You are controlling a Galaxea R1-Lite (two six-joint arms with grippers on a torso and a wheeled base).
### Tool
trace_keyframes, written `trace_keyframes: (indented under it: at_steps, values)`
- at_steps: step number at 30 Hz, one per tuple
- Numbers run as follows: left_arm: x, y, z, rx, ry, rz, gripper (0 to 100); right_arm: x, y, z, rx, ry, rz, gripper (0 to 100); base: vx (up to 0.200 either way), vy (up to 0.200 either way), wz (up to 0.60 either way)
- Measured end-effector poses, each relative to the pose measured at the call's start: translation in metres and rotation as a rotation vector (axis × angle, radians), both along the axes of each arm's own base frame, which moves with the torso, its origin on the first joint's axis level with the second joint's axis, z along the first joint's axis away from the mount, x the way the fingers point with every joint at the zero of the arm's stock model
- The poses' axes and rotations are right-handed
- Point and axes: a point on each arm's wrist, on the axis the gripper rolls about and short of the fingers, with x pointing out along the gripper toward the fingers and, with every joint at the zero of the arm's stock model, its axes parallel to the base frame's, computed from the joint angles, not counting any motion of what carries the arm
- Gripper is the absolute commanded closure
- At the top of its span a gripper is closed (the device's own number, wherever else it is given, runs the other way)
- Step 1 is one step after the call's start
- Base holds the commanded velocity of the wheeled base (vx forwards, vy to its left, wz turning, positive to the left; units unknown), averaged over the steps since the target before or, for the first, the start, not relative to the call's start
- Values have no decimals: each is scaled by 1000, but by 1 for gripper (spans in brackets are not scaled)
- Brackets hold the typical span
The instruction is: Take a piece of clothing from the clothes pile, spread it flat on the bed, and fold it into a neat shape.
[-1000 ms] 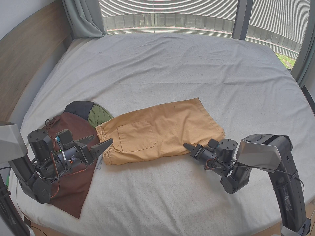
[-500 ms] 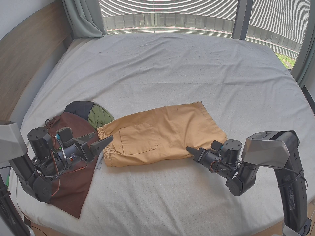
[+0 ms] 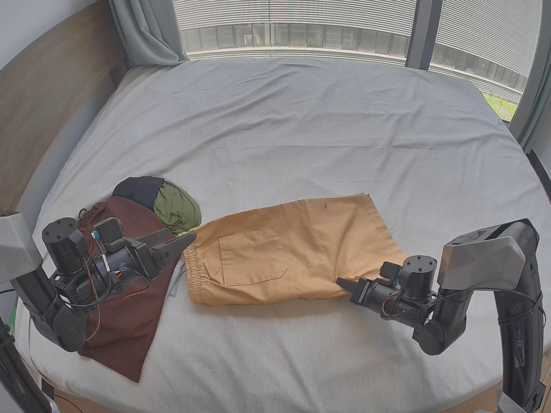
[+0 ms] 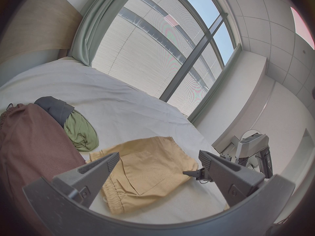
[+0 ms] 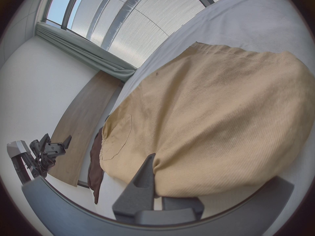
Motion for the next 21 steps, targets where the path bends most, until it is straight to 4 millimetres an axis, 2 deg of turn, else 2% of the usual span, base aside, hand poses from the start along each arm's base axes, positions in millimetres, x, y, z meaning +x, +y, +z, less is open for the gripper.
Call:
trace_keyframes:
  at_steps: [16, 21]
  values:
    - [-14, 5, 10, -25, -3, -59, 0, -62, -16, -4, -138, 154, 11, 100, 0, 0, 0]
    - [-18, 6, 13, -27, -9, -91, 0, -70, -15, -5, -171, 162, 26, 100, 0, 0, 0]
